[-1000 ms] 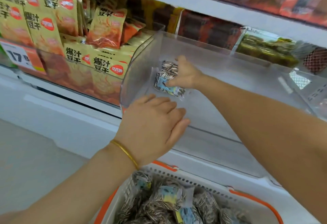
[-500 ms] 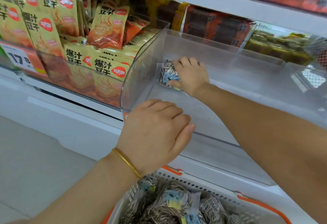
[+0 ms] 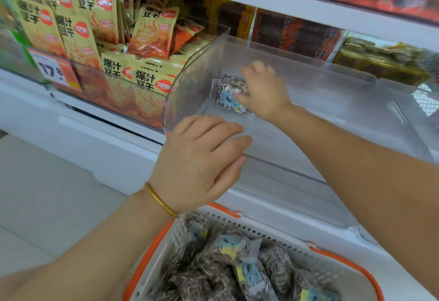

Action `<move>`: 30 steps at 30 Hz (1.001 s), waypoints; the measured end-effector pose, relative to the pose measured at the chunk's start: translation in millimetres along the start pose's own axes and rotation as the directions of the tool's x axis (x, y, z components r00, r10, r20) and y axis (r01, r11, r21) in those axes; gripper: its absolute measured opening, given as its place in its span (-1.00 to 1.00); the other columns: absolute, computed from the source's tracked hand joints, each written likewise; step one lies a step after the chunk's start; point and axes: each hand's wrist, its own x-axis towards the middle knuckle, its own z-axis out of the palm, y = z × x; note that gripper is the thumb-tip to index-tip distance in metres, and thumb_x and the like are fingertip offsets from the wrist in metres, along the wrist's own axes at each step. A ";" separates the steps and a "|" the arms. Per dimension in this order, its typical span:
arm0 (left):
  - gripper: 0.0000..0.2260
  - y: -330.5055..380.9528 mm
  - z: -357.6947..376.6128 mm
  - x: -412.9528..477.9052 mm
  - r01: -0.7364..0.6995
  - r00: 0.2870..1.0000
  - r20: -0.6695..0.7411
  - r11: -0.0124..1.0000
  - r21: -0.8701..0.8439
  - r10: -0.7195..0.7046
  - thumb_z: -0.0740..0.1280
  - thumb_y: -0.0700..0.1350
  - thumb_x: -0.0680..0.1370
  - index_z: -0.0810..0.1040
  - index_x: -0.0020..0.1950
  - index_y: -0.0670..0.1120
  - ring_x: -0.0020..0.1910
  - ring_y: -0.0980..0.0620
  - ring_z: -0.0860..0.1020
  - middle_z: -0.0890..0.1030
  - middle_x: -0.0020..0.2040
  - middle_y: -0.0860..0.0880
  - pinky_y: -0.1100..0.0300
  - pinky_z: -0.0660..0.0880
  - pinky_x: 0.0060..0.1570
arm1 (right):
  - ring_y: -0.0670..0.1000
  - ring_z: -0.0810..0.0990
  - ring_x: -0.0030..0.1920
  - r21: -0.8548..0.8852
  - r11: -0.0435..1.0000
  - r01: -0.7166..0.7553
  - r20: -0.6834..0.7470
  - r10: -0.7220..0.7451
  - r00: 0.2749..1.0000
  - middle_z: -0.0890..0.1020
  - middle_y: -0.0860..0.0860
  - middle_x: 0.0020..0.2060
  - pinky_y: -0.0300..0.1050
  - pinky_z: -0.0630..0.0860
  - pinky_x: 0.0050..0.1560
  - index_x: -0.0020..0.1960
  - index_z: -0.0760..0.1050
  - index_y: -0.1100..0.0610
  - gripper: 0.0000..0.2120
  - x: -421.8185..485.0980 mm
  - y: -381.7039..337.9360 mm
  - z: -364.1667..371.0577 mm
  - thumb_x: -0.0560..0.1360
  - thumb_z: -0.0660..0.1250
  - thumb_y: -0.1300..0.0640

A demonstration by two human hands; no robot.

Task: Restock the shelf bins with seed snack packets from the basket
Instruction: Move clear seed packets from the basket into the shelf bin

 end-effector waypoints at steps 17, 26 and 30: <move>-0.71 52.8 33.2 -89.1 0.227 0.653 0.742 0.974 0.001 -0.153 0.07 0.00 0.58 0.56 0.13 0.04 0.11 0.00 0.48 0.54 0.09 0.03 0.05 0.51 -0.07 | 0.04 0.58 -0.12 0.284 0.858 -0.428 0.518 0.239 0.822 0.49 0.12 0.12 -0.02 0.57 -0.05 0.29 0.36 0.17 -0.57 -276.5 -20.3 102.5 0.57 0.17 -0.10; -0.61 74.2 76.7 -106.0 0.058 0.192 0.976 0.991 -0.118 0.105 0.27 -0.11 0.55 0.32 0.37 0.02 0.12 -0.07 0.48 0.39 0.25 -0.04 0.02 0.47 0.03 | 0.09 0.62 -0.24 0.523 0.223 -0.822 0.731 0.378 0.568 0.57 0.19 -0.23 0.14 0.62 -0.07 -0.16 0.44 0.20 -0.87 -263.0 -28.2 130.2 0.46 0.40 0.25; -0.46 93.7 93.1 -127.8 -0.059 0.065 0.975 0.976 -0.209 0.212 0.34 -0.07 0.52 0.19 0.44 -0.01 0.07 -0.12 0.47 0.28 0.33 -0.09 0.06 0.45 -0.19 | 0.03 0.52 -0.13 0.484 0.391 -0.783 0.689 0.381 0.616 0.52 0.07 -0.10 0.04 0.55 -0.07 0.02 0.39 0.18 -0.77 -277.5 -5.8 109.6 0.45 0.41 0.23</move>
